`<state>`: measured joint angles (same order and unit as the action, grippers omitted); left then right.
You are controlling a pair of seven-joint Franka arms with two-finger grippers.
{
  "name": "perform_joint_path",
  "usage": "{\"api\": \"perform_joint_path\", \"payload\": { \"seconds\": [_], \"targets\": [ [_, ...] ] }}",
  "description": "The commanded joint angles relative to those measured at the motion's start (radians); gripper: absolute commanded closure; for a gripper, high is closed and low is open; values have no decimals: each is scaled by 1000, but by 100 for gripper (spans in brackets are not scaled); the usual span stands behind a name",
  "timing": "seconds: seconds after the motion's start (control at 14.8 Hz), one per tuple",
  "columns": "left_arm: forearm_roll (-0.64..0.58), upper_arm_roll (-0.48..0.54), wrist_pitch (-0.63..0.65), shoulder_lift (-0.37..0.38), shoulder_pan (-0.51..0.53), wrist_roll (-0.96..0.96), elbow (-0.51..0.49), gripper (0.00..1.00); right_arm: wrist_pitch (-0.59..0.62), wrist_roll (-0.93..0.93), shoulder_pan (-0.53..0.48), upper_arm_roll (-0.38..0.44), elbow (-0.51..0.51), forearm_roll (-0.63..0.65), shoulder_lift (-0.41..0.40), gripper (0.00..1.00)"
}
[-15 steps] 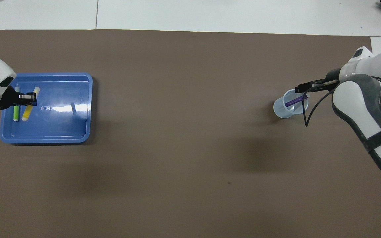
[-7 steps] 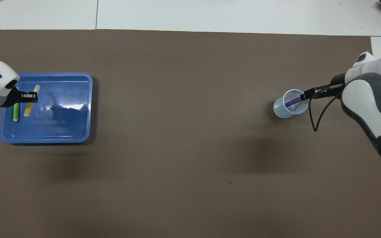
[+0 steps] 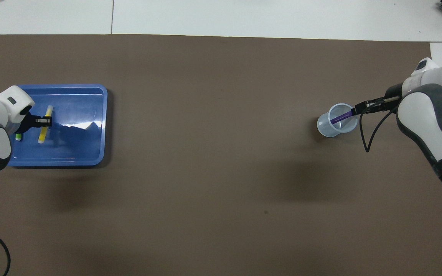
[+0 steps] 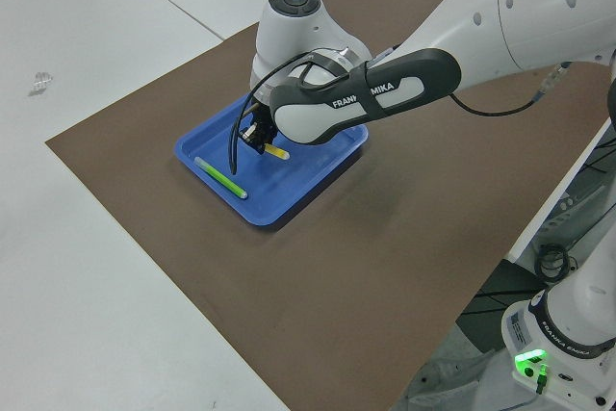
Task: Right arm passes pens to left for tray arrangement
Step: 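Lower the yellow pen into the blue tray and open the left gripper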
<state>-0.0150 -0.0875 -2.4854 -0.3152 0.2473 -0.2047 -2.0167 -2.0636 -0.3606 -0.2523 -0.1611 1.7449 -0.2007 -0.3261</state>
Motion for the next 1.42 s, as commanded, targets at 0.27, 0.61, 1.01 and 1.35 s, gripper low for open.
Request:
{"api": "perform_joint_path", "payload": {
  "seconds": [0.27,0.61,1.01,1.35],
  "targets": [
    [-19,-8,-23,8,18,-8,-27,95,-47,11,16,-9,-1,35,-2,49],
    [-19,-8,-17,10,20,-1,-22,38,-55,17,21,-8,5,38,-4,53],
    [-14,-9,149,39,6,94,76,14,-70,15,21,-9,16,53,-5,56],
    [-8,-18,212,77,-57,384,104,9,-69,15,21,-9,16,53,-5,70]
  ]
}}
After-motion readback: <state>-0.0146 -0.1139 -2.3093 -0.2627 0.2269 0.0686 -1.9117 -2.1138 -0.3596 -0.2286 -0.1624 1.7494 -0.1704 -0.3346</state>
